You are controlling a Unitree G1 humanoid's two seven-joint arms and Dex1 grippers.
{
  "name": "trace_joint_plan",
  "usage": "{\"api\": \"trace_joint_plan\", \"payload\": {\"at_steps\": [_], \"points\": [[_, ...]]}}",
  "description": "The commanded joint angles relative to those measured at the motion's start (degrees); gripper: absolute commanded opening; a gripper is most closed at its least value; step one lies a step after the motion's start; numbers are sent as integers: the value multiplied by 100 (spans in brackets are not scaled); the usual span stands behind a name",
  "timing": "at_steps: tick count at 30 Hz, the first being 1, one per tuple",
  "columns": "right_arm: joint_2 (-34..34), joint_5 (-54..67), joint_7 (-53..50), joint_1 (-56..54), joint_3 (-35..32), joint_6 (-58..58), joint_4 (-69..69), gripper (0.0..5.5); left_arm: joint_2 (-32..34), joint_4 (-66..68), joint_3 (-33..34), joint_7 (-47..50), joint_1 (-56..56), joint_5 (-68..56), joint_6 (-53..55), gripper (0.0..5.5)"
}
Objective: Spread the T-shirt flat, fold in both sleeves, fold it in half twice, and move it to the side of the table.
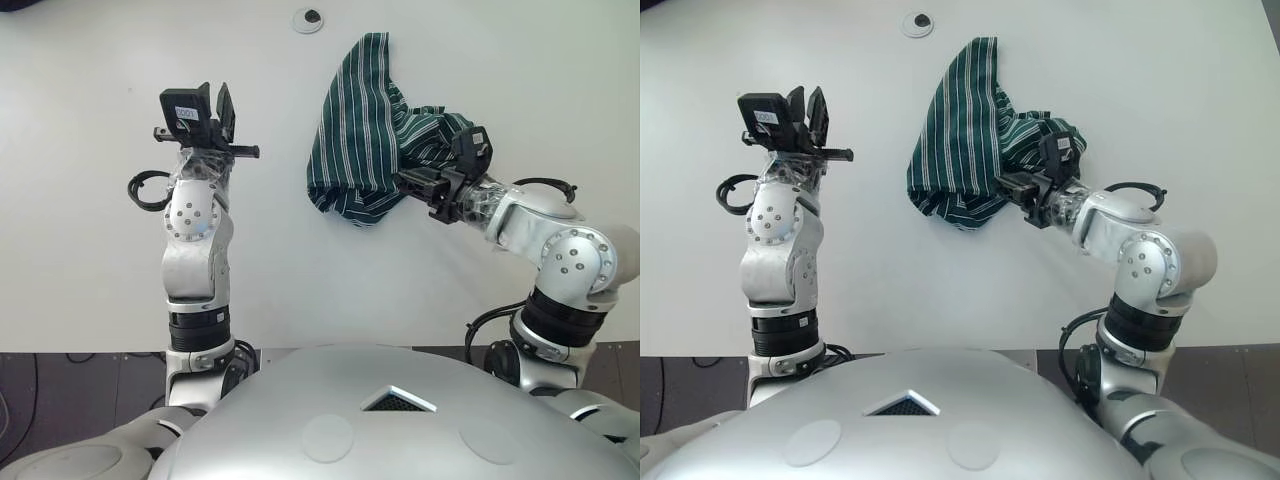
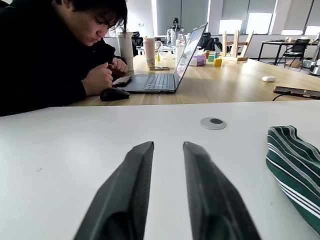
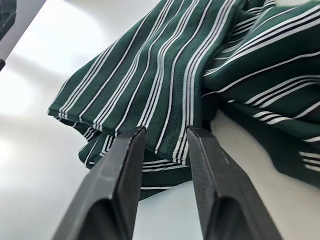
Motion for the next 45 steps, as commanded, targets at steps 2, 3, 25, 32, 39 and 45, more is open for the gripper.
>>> {"api": "trace_joint_plan", "payload": {"at_steps": [2, 3, 25, 32, 39, 45], "points": [[-13, 80, 67, 31, 86, -71, 35, 200, 50, 112, -13, -28, -104, 42, 47, 166], [-3, 54, 74, 63, 116, -122, 99, 200, 49, 122, -20, -34, -115, 46, 46, 166], [92, -53, 248, -151, 298, -1087, 1222, 138, 87, 265, -81, -80, -281, 111, 17, 170], [-257, -91, 438, -364, 432, -1400, 1081, 7, 9, 313, -98, 7, -194, 151, -53, 170], [-698, 429, 1060, -1293, 544, -1237, 626, 3, 353, 454, 13, -362, -523, 73, -144, 170], [-1962, 1000, 2586, -2381, 675, -1374, 734, 0, 1573, 807, -516, -2809, -1823, -602, -12, 224]]}}
